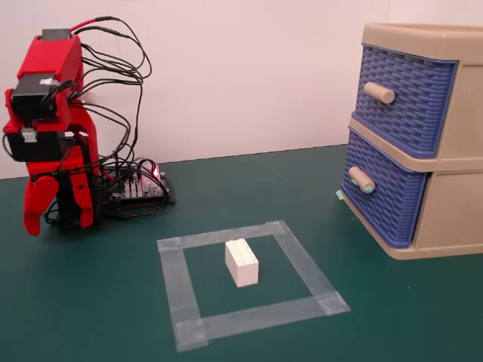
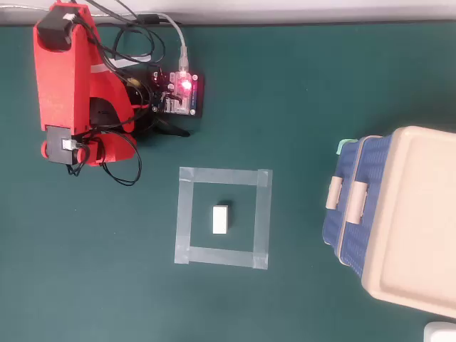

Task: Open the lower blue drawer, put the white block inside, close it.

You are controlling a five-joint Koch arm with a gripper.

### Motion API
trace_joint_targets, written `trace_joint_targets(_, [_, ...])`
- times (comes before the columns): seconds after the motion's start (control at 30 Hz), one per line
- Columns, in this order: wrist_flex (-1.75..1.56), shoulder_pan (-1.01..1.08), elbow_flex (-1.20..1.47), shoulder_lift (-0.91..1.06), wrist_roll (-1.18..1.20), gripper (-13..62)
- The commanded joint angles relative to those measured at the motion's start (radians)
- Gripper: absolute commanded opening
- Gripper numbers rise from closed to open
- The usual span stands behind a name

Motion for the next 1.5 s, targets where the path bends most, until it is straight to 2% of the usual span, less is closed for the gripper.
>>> trace_joint_targets(0.0, [0.132, 0.021, 0.012, 0.048, 0.008, 34.5])
trace_joint_targets(0.3, [0.14, 0.023, -0.025, 0.048, 0.012, 34.4])
trace_joint_targets(0.4, [0.235, 0.023, -0.247, 0.048, 0.038, 34.1])
trace_joint_targets(0.47, [0.295, 0.014, -0.523, 0.032, 0.112, 34.0])
trace_joint_targets(0.57, [0.298, -0.02, -0.782, -0.095, 0.273, 33.8])
trace_joint_targets(0.6, [0.295, -0.071, -0.804, -0.133, 0.334, 33.8])
trace_joint_targets(0.67, [0.279, -0.301, -0.811, -0.166, 0.52, 33.8])
trace_joint_targets(0.73, [0.201, -0.606, -0.81, -0.17, 0.781, 33.8])
trace_joint_targets(0.83, [-0.069, -0.956, -0.764, -0.221, 1.155, 33.8])
trace_joint_targets(0.93, [-0.514, -1.193, -0.624, -0.299, 1.391, 33.8])
trace_joint_targets(1.13, [-1.434, -1.279, -0.216, -0.367, 1.425, 33.7])
trace_joint_targets(1.2, [-1.75, -1.324, -0.144, -0.476, 1.431, 33.7])
trace_joint_targets(1.33, [-2.246, -1.342, -0.152, -0.801, 1.431, 33.7])
trace_joint_targets(1.47, [-2.45, -1.359, -0.314, -1.035, 1.436, 33.5])
